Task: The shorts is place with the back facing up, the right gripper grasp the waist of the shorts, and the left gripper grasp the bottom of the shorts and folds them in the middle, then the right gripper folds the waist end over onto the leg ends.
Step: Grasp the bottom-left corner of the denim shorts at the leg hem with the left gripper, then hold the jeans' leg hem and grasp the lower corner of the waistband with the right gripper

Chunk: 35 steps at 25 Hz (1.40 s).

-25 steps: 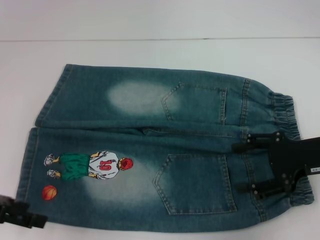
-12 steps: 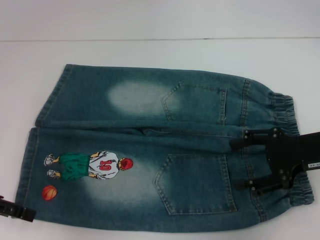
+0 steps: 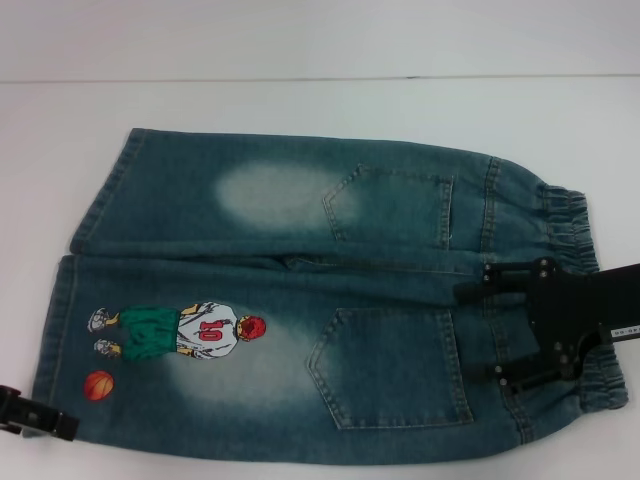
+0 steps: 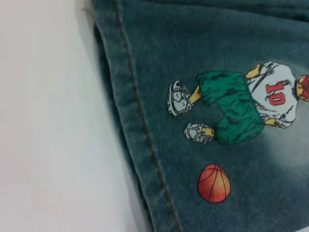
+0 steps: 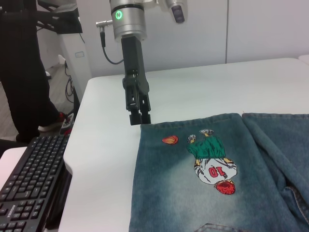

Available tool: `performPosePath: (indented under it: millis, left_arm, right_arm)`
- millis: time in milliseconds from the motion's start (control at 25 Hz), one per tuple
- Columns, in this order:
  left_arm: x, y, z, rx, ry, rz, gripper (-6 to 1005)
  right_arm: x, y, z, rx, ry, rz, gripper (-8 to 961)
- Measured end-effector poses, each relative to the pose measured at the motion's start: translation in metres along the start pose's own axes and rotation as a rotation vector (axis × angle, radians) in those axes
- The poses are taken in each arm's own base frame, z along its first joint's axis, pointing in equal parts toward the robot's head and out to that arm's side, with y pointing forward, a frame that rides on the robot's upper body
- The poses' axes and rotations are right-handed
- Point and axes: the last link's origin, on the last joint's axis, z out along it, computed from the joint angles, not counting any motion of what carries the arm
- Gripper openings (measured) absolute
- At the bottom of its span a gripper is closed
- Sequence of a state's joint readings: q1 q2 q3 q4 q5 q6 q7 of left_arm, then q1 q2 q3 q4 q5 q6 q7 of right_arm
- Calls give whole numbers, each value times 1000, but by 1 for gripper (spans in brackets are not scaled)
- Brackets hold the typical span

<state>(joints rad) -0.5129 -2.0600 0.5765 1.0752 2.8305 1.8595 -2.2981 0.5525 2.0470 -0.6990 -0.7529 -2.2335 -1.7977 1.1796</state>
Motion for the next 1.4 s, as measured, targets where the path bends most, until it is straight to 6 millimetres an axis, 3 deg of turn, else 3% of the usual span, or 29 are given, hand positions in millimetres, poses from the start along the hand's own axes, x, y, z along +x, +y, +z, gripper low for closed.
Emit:
performPosePath:
  millis: [920, 1160, 1400]
  left_arm:
    - [7, 7, 11, 9, -25, 6, 900]
    - [11, 8, 13, 14, -24, 11, 737]
    - [15, 4, 20, 9, -31, -14, 452]
  right_arm:
    - [-2, -3, 1, 2, 10, -10, 899]
    - [-2, -5, 2, 10, 13, -12, 899]
    - [-4, -6, 3, 8, 13, -18, 898]
